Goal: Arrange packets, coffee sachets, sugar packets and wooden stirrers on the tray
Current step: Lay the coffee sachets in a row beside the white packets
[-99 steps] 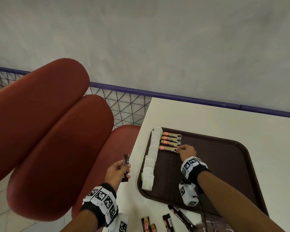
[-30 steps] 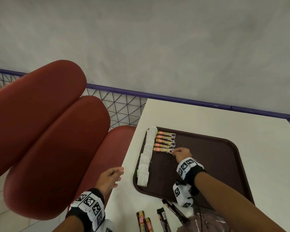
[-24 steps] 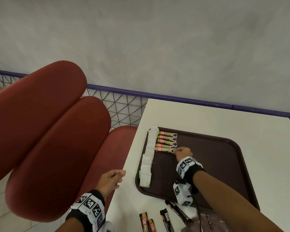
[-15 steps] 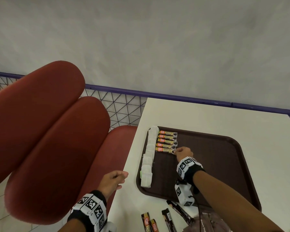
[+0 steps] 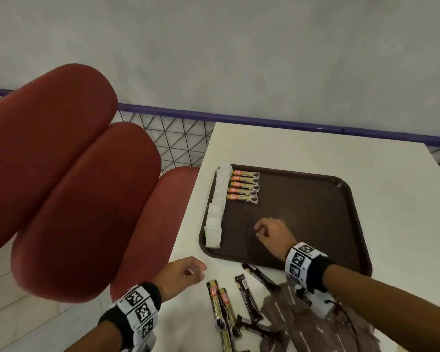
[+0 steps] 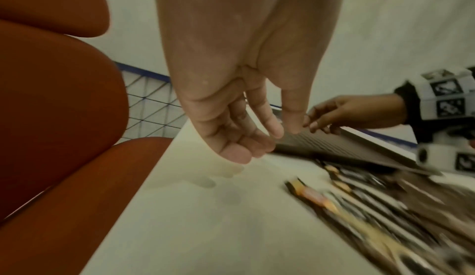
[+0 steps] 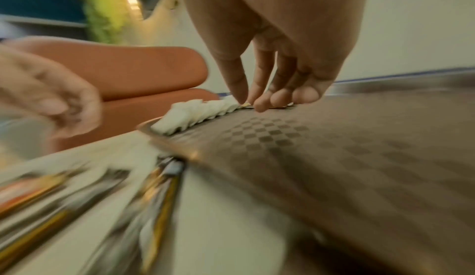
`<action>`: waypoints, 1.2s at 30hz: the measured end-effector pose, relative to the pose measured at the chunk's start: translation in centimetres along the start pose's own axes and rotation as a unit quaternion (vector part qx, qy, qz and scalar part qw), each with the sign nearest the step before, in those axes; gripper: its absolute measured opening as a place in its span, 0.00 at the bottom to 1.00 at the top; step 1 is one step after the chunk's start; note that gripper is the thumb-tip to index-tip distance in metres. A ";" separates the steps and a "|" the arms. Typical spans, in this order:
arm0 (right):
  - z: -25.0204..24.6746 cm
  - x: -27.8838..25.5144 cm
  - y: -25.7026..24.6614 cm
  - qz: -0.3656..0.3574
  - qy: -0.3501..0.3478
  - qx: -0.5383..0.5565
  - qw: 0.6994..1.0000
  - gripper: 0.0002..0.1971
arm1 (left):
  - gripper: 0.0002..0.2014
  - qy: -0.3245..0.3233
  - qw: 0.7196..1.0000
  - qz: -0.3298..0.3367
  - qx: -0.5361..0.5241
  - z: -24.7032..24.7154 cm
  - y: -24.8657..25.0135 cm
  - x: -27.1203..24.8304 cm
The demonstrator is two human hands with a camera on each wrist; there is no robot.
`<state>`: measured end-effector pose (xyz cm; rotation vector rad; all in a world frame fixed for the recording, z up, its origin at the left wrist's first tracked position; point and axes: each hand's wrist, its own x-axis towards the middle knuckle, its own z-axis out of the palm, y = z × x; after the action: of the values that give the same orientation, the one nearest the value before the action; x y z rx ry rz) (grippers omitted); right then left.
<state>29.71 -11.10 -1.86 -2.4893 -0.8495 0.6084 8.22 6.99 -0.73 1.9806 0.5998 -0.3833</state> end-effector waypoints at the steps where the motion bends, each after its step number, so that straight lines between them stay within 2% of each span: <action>1: 0.0 -1.1 0.1 -0.029 -0.016 -0.021 0.999 0.08 | 0.08 -0.009 1.000 0.011 0.023 0.5 0.0 -0.6; 2: 0.1 -2.2 0.1 -0.051 -0.037 -0.038 0.997 0.09 | 0.12 -0.023 0.998 0.021 0.048 1.0 -0.1 -1.2; 5: 0.3 -5.6 0.0 -0.108 -0.100 -0.078 0.986 0.13 | 0.37 -0.067 0.990 0.045 0.114 2.6 -0.2 -3.3; 7: 0.7 -7.6 -0.2 -0.149 -0.131 -0.117 0.973 0.18 | 0.48 -0.080 0.982 0.067 0.159 3.7 -0.5 -4.6; 9: 1.3 -9.4 -0.3 -0.172 -0.150 -0.178 0.957 0.24 | 0.60 -0.081 0.960 0.093 0.250 5.0 -1.0 -5.7; 11: 2.1 -10.6 -0.2 -0.167 -0.161 -0.221 0.947 0.32 | 0.66 -0.088 0.927 0.115 0.346 6.2 -1.2 -6.3; 14: 2.9 -11.1 0.1 -0.135 -0.162 -0.244 0.946 0.42 | 0.67 -0.092 0.900 0.124 0.408 7.5 -1.0 -6.1; 18: 3.1 -10.5 -0.5 -0.128 -0.151 -0.251 0.947 0.49 | 0.66 -0.073 0.896 0.132 0.417 8.3 -1.1 -4.9; 22: 4.0 -10.6 -0.8 -0.141 -0.149 -0.237 0.950 0.45 | 0.54 -0.050 0.923 0.126 0.359 8.0 -0.5 -4.0; 25: 4.8 -10.8 -0.9 -0.151 -0.146 -0.169 0.963 0.39 | 0.47 -0.025 0.943 0.120 0.309 7.6 -0.1 -3.7; 29: 4.1 -10.7 -0.7 -0.154 -0.081 -0.086 0.981 0.28 | 0.40 0.005 0.958 0.126 0.258 7.0 -0.2 -3.9; 33: 3.7 -10.7 -0.2 -0.136 -0.074 -0.107 0.982 0.30 | 0.37 0.035 0.960 0.115 0.251 6.2 -1.2 -4.3; 36: 4.4 -11.0 -0.4 -0.140 -0.085 -0.146 0.976 0.32 | 0.35 0.023 0.959 0.090 0.266 6.3 -1.5 -4.3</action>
<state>19.34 -16.79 -2.31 -2.5267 -1.4188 0.6404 3.75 0.95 -2.60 2.5426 0.3585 -0.4166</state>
